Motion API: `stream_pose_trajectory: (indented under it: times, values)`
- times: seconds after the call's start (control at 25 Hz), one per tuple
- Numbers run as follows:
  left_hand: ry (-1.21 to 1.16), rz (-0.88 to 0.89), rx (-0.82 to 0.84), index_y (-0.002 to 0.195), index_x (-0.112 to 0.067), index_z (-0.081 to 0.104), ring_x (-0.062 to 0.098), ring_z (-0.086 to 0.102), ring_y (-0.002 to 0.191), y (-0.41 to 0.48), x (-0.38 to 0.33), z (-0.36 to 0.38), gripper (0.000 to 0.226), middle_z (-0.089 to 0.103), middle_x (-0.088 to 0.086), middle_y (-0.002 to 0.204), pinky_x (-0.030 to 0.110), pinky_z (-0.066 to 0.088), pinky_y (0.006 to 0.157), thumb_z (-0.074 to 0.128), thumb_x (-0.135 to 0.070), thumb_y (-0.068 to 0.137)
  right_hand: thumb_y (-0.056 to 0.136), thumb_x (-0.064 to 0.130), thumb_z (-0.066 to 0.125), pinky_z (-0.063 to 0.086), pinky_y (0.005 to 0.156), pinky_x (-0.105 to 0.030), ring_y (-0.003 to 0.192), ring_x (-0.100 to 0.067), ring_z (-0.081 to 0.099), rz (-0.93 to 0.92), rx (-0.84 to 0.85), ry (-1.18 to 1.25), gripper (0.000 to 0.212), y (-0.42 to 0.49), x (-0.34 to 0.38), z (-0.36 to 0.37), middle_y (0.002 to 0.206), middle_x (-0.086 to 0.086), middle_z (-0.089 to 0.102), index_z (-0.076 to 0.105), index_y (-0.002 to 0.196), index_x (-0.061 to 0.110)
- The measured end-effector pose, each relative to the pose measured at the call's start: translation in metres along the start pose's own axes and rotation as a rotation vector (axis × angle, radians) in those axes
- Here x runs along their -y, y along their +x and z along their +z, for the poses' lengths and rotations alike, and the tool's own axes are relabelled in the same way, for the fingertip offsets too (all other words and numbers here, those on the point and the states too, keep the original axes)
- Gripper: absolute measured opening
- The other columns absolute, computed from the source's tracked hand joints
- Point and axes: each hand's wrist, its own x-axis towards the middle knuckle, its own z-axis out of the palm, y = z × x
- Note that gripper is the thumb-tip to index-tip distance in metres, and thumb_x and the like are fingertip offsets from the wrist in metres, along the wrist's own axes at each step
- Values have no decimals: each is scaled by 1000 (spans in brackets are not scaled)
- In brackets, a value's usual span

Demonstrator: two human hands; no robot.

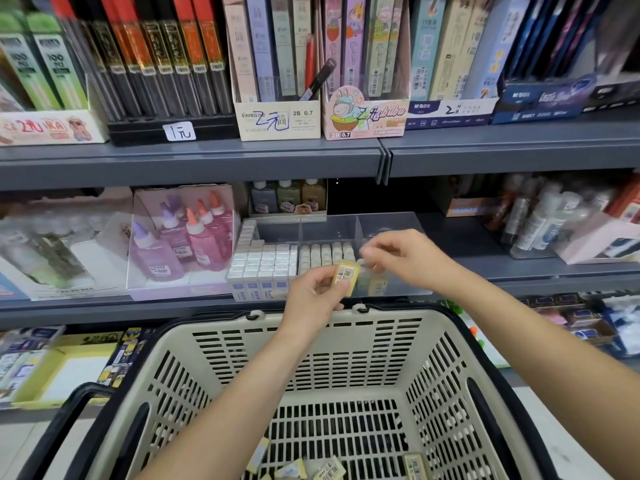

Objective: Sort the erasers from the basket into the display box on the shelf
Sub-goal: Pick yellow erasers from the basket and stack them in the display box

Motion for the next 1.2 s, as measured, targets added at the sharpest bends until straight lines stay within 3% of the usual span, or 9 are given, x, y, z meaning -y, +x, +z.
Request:
stream_pose_trajectory:
  times: [0.12,0.24,0.36,0.44,0.68,0.8,0.96,1.08,1.2]
  values:
    - [52,15,46,101,-17,66,9,61,80,1,-2,14,17,65,-3,91,15,51,57,64,-9,86,87,23,64,54,80,-27,80,-10,67,-21,116,7,14,-14,8,0,85,6,70,68,100,21]
    - [182,91,9,96,-23,65,4,58,82,0,-1,14,16,65,-9,90,9,48,68,64,-11,85,85,21,66,55,81,-31,77,-14,68,30,64,42,5,-17,0,-18,80,4,70,68,88,24]
    - [311,134,-82,95,-27,62,-2,55,85,0,4,-5,18,62,-15,92,3,43,73,61,-11,87,84,25,67,52,80,-29,80,-14,66,115,-94,-202,6,-10,-22,-40,82,3,69,68,89,22]
    - [354,131,-106,91,-30,61,-1,55,86,-2,7,-15,20,62,-16,91,1,41,72,59,-10,88,85,22,65,50,81,-29,86,-17,64,150,-96,-361,11,-3,-34,-42,87,0,67,69,94,19]
    - [322,129,-89,84,-32,62,3,58,79,-15,17,-24,26,65,-8,85,8,45,71,59,-6,88,90,18,58,42,77,-21,80,-8,60,200,195,-356,15,13,-43,-21,96,-1,71,70,97,14]
    - [288,111,-86,85,-31,62,3,58,78,-20,21,-26,26,65,-7,85,12,45,71,59,-5,88,94,17,49,42,68,-19,73,-1,62,258,290,-289,23,18,-45,-22,92,-1,72,71,94,10]
    - [254,58,-67,86,-28,63,5,58,79,-31,29,-27,24,65,-4,85,18,44,70,58,-5,88,96,15,43,46,78,-25,87,-14,67,270,349,-257,27,17,-43,-17,95,-6,72,68,97,6]
    - [272,32,-31,86,-25,63,11,59,84,-43,33,-32,23,66,-1,88,19,48,77,57,-3,88,97,17,43,44,86,-26,97,-13,60,221,299,-306,26,12,-36,-28,104,2,66,67,104,10]
    - [339,-16,19,87,-26,63,8,60,84,-52,39,-52,20,66,-4,89,14,47,75,59,-7,89,97,21,46,41,85,-23,98,-7,56,125,97,-308,24,-7,-24,-29,100,13,62,67,109,18]
